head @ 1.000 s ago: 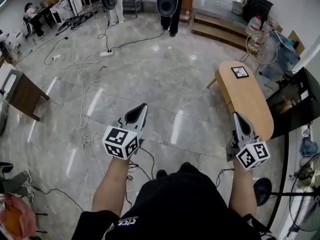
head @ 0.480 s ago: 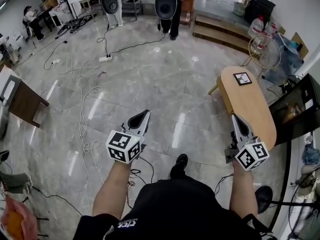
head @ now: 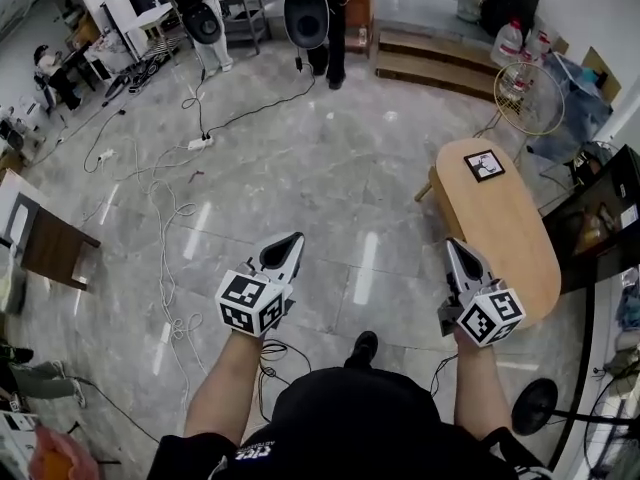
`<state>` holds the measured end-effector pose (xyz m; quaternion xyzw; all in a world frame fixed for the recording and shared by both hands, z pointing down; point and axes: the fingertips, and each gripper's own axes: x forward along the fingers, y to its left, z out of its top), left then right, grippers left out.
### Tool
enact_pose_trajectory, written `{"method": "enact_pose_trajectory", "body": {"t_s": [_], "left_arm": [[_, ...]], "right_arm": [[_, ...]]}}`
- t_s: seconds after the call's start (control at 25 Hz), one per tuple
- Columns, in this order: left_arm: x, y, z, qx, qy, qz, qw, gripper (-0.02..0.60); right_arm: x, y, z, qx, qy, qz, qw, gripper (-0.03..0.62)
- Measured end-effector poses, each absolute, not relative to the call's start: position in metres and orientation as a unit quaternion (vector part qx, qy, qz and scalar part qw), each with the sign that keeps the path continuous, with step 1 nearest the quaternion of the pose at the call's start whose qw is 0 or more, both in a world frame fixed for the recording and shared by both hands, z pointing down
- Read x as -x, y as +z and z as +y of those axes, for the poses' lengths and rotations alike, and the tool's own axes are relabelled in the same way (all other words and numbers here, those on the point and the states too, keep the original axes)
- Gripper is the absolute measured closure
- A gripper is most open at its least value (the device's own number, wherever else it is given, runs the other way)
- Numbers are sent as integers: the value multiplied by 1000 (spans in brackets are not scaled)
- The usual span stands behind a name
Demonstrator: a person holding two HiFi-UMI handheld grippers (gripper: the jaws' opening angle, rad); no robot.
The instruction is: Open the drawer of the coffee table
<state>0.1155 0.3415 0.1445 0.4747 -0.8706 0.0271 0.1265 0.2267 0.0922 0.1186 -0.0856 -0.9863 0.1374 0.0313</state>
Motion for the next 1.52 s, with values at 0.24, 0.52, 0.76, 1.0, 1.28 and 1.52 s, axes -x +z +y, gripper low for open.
{"method": "enact_pose_trajectory", "body": {"t_s": [0.24,0.52,0.76,1.0,1.28,1.52], "left_arm": [[-96,138,275,-499,51,-856,123,581],[-71,137,224,-527,46,-840,123,581],[-34,146,174,-562,30,-817,125,581],[33,149,116,-609,34,-783,119,581],[142,146,59,-677,42,-727,111,581],[207,168,24,-725,64,-675,123,581]], "right_arm": [[-207,120,41,73,148,-986,25,589],[-188,118,9,63,137,-988,30,589],[-170,119,-26,22,129,-991,30,589],[-119,123,-57,-18,117,-992,42,589],[-27,120,-81,-95,117,-987,55,589],[31,138,-82,-155,147,-975,63,589]]}}
